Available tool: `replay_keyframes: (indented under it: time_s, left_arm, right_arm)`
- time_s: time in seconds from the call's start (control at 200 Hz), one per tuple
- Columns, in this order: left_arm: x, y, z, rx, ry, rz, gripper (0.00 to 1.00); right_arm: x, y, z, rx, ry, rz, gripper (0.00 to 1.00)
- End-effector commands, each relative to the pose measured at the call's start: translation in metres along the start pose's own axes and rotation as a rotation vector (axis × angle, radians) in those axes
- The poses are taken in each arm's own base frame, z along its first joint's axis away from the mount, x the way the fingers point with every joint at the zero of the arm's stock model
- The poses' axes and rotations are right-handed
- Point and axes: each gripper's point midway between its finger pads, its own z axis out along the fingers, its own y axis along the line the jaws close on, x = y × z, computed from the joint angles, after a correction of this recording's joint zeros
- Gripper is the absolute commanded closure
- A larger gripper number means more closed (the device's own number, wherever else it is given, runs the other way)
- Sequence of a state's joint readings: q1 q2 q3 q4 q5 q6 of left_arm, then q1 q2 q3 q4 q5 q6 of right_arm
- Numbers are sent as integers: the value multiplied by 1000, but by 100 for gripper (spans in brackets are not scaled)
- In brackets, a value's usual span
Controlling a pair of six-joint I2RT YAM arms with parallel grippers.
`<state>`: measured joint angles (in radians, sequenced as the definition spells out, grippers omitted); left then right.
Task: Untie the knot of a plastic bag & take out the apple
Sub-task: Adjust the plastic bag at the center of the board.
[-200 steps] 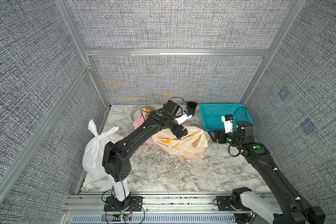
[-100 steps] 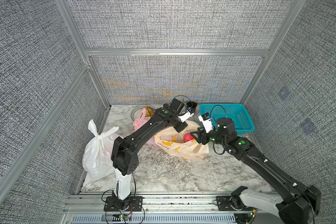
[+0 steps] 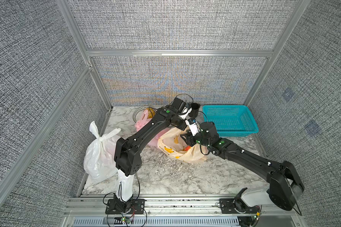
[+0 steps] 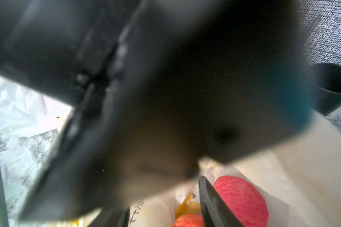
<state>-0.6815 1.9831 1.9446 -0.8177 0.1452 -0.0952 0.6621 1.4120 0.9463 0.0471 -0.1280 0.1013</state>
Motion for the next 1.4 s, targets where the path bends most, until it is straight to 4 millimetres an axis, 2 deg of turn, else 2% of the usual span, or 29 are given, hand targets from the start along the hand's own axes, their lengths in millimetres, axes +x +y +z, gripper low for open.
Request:
replay_keyframes:
  time_s: [0.0,0.07,0.09,0.19,0.27,0.4,0.581,0.716,0.826,0.966,1.106,1.226,1.391]
  left_arm:
    - [-33,23,-10,-47,-136,-159,100]
    - [-37,38,-12,-64,-167,-224,100]
    - [-38,42,-13,-69,-176,-238,100]
    - [-44,51,-14,-71,-208,-279,100]
    - [-47,53,-15,-70,-215,-298,100]
    - [-42,55,-18,-72,-205,-298,100]
    - [-17,65,-31,-122,-181,-312,100]
    - [11,80,-39,-184,-175,-370,100]
    - [30,85,-35,-184,-160,-402,100]
    - [43,82,-23,-157,-133,-405,100]
    - [40,71,-17,-80,-178,-394,100]
    - [33,58,-14,-12,-210,-387,100]
    - [28,35,-11,16,-230,-337,100]
  right_arm:
    - [67,-5,-2,19,202,47,44]
    - [88,-5,-11,21,236,68,44]
    - [105,-6,-14,26,270,76,43]
    - [139,-12,-26,60,339,112,42]
    - [159,-25,-36,126,383,156,42]
    - [181,-55,-53,232,411,277,42]
    - [187,-87,-64,341,396,428,42]
    - [197,-95,-69,379,401,496,41]
    - [207,-98,-71,397,393,551,39]
    - [219,-106,-76,446,380,595,35]
    - [231,-113,-82,471,352,636,29]
    - [217,-113,-81,453,328,614,24]
    - [183,-104,-82,385,272,581,18]
